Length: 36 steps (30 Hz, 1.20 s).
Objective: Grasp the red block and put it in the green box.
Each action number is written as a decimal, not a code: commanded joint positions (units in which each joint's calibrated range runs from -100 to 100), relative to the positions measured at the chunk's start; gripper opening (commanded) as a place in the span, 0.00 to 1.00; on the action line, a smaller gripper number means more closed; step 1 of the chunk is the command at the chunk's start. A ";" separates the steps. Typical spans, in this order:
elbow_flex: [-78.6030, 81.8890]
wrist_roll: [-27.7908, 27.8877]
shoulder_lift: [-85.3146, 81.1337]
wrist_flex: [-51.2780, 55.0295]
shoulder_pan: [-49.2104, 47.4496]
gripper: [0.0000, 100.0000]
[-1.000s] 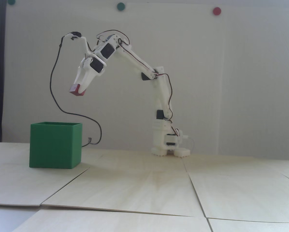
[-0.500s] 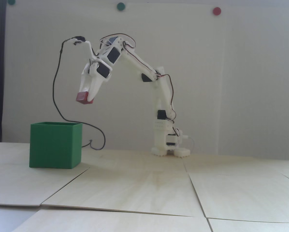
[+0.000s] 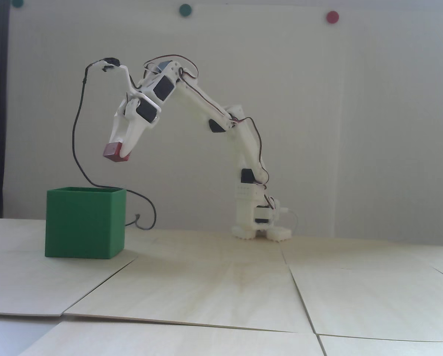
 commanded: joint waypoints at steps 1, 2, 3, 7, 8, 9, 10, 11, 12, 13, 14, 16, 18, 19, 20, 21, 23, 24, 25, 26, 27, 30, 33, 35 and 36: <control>-4.73 -0.29 -0.02 -0.61 0.53 0.02; -4.99 -0.29 0.69 -1.03 0.37 0.02; -5.79 -0.29 1.56 -1.79 0.29 0.02; -11.82 -0.29 6.21 -2.80 0.53 0.02; -13.95 -0.29 7.24 -2.47 0.61 0.02; -15.55 -0.29 8.03 -2.47 0.61 0.02; -16.53 -0.29 8.50 -2.47 0.61 0.02; -17.68 -0.29 9.14 -2.38 0.61 0.02; -18.57 -0.29 9.69 -2.38 0.61 0.02; -19.28 -0.29 10.08 -2.38 0.61 0.02; -19.81 -0.29 10.64 -2.38 0.61 0.02; -19.90 -0.29 11.27 -2.47 0.61 0.02; -19.90 -0.29 11.82 -2.80 1.42 0.02; -19.90 -0.29 11.98 -2.97 1.50 0.02; -19.90 -0.29 12.29 -3.14 1.66 0.02; -19.90 -0.23 12.69 -3.14 1.66 0.02; -19.90 -0.23 13.40 -3.14 1.98 0.02; -19.90 -0.23 13.72 -3.14 2.38 0.02; -19.99 -0.23 13.87 -3.14 2.62 0.02; -19.99 -0.23 14.11 -3.14 2.78 0.02; -19.99 -0.23 14.11 -3.14 2.86 0.02; -19.99 -0.23 14.11 -3.14 3.02 0.02; -19.99 -0.23 13.87 -3.14 3.35 0.02; -19.99 -0.18 13.79 -3.14 3.43 0.04; -19.99 -0.23 13.79 -3.14 3.51 0.06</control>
